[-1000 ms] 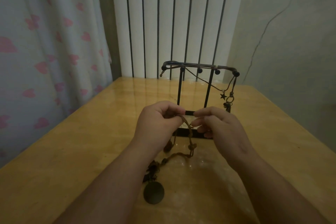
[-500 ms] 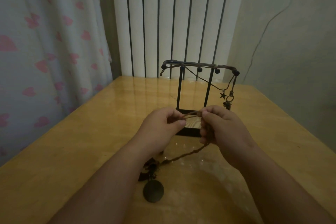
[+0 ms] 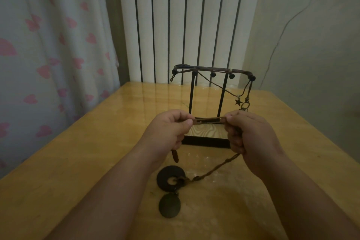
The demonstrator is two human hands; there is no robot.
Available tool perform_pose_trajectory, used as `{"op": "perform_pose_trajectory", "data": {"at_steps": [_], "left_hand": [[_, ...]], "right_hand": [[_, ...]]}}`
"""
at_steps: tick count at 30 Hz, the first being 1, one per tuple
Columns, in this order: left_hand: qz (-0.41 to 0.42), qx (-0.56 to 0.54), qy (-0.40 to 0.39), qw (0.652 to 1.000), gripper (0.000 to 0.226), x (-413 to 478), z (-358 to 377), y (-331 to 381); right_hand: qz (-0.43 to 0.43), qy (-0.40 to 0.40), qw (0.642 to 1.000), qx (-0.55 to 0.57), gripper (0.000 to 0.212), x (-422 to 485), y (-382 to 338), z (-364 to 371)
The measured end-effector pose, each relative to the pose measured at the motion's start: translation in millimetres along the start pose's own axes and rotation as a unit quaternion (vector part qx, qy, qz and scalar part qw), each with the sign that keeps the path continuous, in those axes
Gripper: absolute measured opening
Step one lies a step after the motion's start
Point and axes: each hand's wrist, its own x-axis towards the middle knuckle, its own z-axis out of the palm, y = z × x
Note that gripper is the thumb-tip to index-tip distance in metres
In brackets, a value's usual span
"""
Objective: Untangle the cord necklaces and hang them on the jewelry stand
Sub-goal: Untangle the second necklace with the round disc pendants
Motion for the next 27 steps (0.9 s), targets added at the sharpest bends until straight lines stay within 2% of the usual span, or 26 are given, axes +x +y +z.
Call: {"op": "perform_pose_trajectory", "data": {"at_steps": [3, 7, 10, 13, 18, 22, 27], "left_hand": [[-0.011, 0.002, 0.000, 1.000, 0.018, 1.6, -2.0, -0.5], [-0.010, 0.035, 0.047, 0.998, 0.017, 0.7, -3.7, 0.8], [0.036, 0.134, 0.106, 0.985, 0.002, -1.2, 0.7, 1.3], [0.062, 0.238, 0.151, 0.958, 0.006, -2.9, 4.5, -0.4], [0.088, 0.232, 0.182, 0.952, 0.019, 1.1, 1.4, -2.5], [0.089, 0.217, 0.190, 0.953, 0.024, 2.0, 4.3, -3.3], [0.091, 0.210, 0.190, 0.955, 0.026, 3.1, 2.8, -4.9]], "right_hand": [[0.003, -0.005, 1.000, -0.013, 0.021, 0.4, 0.1, -1.6], [0.026, -0.008, 1.000, -0.015, 0.022, 0.5, -0.3, -5.0], [0.092, -0.021, 0.993, 0.067, 0.029, 1.6, 0.9, -3.6], [0.111, -0.038, 0.985, 0.123, 0.034, 2.3, 0.0, -3.7], [0.090, -0.069, 0.994, -0.008, 0.034, -0.5, -2.0, -7.1], [0.087, -0.098, 0.989, -0.065, 0.027, -3.2, -2.6, -9.2], [0.134, -0.133, 0.973, -0.131, 0.021, -3.3, -1.2, -9.6]]}}
